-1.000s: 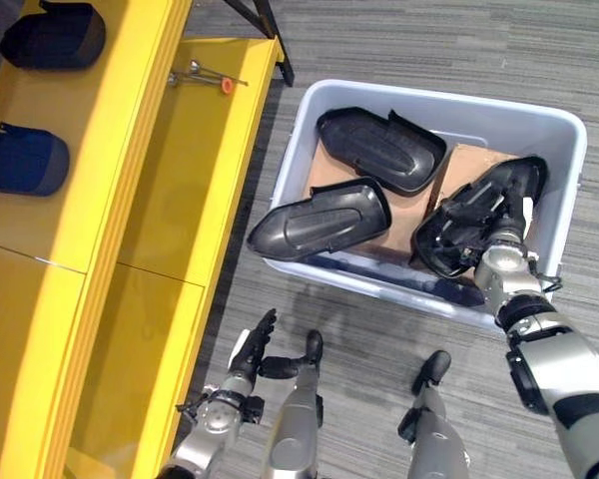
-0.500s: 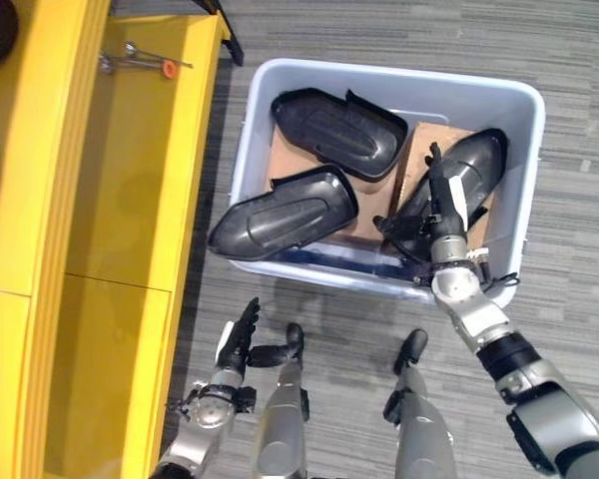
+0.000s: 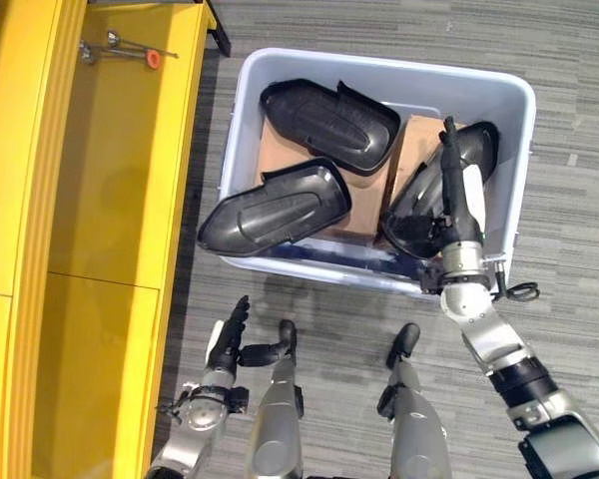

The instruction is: Move parts from the plastic box to the shelf.

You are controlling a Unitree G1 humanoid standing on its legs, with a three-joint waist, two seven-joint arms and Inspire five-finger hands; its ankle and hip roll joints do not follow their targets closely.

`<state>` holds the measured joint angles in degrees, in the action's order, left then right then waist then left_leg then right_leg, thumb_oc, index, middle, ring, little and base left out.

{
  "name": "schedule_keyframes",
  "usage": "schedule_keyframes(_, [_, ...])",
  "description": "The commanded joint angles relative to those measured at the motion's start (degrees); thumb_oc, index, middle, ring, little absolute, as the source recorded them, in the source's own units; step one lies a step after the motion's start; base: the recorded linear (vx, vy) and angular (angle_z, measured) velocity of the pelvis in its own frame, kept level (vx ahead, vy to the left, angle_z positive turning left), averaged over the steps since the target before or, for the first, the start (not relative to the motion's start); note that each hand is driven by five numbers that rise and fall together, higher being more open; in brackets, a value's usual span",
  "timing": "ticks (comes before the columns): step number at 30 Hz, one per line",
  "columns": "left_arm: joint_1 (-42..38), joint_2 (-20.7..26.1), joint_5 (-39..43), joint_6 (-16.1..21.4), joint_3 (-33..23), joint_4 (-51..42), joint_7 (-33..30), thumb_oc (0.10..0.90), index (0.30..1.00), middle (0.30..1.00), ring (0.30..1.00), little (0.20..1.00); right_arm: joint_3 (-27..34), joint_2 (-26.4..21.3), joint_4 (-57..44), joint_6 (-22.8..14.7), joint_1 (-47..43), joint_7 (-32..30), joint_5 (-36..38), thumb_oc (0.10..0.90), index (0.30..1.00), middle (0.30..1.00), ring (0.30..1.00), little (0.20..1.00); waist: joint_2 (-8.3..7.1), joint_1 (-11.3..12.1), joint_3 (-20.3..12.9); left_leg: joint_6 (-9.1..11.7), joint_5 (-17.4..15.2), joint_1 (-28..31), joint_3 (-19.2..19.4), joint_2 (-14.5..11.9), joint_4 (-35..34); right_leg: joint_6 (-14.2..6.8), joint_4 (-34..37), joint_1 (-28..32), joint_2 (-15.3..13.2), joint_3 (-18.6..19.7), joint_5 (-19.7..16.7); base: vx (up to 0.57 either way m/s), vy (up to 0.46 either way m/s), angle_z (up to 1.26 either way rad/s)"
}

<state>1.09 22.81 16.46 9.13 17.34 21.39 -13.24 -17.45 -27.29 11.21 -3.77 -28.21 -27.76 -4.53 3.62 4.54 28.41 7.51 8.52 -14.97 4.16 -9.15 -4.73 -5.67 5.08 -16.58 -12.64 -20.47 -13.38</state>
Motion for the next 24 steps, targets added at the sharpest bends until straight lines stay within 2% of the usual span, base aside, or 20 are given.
schedule_keyframes(1, [3.9, 3.7, -2.5, 3.4, -2.1, -4.5, -1.6, 0.900, 1.000, 1.000, 1.000, 1.000, 1.2, -1.3, -6.6, -5.5, -4.0, -1.4, -4.7, 0.900, 1.000, 1.000, 1.000, 1.000, -1.95, -0.7, -2.1, -0.5, -1.2, 0.1, 1.9, -1.2, 2.2, -4.1, -4.9, 1.0, -4.4, 4.5, 6.9, 0.00, 0.000, 0.00])
schedule_keyframes(12, [3.7, 3.4, -2.7, 3.4, -2.3, -3.9, -2.6, 0.900, 1.000, 1.000, 1.000, 1.000, 0.2, 2.0, -4.3, -5.0, -3.3, -1.9, -3.4, 0.900, 1.000, 1.000, 1.000, 1.000, -2.26, -0.8, -1.5, -0.5, -1.1, -0.4, 2.0, -1.4, 2.3, -4.2, -4.8, 0.7, -4.1, 4.5, 6.6, 0.00, 0.000, 0.00])
schedule_keyframes(24, [2.1, 3.2, -2.6, 4.1, -0.8, -3.3, -4.1, 0.900, 1.000, 1.000, 1.000, 1.000, -1.2, 5.7, 6.7, -2.1, -7.0, -6.4, -6.0, 0.900, 1.000, 1.000, 1.000, 1.000, -1.92, -0.3, -0.2, -0.6, -1.7, -1.9, 1.9, -1.3, 4.3, -4.1, -4.9, 0.1, -4.2, 4.5, 6.4, 0.00, 0.000, 0.00])
